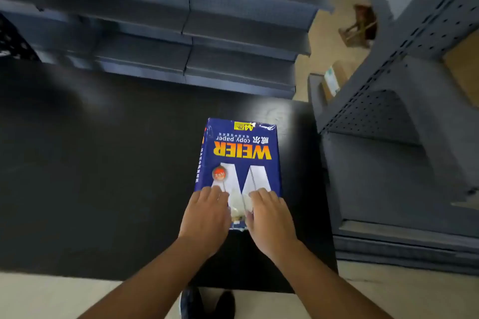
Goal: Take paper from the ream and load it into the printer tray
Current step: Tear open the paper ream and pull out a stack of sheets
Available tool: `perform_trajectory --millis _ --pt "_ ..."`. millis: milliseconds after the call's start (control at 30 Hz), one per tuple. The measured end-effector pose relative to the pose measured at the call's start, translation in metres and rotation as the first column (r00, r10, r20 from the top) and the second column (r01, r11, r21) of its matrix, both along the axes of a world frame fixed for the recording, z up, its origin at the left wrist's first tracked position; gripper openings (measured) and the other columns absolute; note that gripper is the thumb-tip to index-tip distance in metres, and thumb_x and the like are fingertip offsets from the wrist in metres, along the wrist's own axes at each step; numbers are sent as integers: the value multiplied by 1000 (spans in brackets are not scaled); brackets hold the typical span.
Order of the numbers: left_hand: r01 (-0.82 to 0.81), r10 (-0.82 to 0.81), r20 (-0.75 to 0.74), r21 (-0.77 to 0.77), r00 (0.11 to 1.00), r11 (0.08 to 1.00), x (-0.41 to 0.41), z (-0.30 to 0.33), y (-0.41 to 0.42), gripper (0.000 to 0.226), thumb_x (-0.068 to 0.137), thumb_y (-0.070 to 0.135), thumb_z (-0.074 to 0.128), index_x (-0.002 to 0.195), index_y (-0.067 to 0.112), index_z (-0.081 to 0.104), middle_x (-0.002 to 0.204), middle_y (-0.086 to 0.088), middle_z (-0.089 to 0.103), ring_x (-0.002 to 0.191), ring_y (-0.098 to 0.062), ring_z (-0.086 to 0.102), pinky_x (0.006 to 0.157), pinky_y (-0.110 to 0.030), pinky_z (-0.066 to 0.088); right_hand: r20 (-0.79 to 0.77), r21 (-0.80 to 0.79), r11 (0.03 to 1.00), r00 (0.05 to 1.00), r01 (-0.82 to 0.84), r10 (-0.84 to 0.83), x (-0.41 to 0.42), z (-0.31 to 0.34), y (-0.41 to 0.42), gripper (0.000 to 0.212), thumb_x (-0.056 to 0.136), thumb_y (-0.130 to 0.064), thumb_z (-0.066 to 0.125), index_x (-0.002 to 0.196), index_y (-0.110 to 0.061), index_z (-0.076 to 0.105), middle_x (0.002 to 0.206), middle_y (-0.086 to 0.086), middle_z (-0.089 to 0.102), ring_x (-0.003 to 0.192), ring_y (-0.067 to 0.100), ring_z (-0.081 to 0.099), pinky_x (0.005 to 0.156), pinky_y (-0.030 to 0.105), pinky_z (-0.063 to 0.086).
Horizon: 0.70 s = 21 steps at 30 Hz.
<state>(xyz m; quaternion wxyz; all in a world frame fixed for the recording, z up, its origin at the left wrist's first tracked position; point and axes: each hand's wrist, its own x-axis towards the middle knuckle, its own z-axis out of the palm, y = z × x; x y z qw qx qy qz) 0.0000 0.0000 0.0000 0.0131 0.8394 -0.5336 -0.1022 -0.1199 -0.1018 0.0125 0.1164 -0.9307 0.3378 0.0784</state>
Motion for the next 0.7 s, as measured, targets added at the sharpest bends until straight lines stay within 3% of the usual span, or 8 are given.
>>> perform_trajectory --millis 100,333,467,700 --pt "-38 36 -48 -59 998 998 3 -19 -16 28 94 35 47 117 20 56 108 0 59 100 -21 53 89 -38 47 42 11 1000 999 -2 2 9 -25 -16 34 98 -37 57 125 -17 57 123 3 64 112 21 59 96 32 50" --pt "-52 51 -77 -10 996 999 -2 -37 -22 27 89 30 54 112 17 58 110 -1 57 99 -22 52 85 -37 49 40 115 992 998 48 -53 20 -46 -26 28 101 -33 56 123 -15 57 124 4 61 112 20 56 103 32 46" --pt "-37 37 -106 5 994 999 -2 -37 -22 30 90 30 54 118 18 53 117 -1 54 107 -22 48 89 -36 49 62 173 969 980 179 -192 24 -51 -24 25 97 -22 65 120 -16 58 121 4 62 111 20 56 102 29 47" --pt "-29 27 -116 -17 993 999 2 -37 -14 45 93 36 56 132 15 46 133 -1 52 119 -21 46 96 -35 49 99 195 912 918 360 -384 27 -54 -19 12 98 -14 60 104 -8 68 102 8 68 97 22 60 84 32 51"
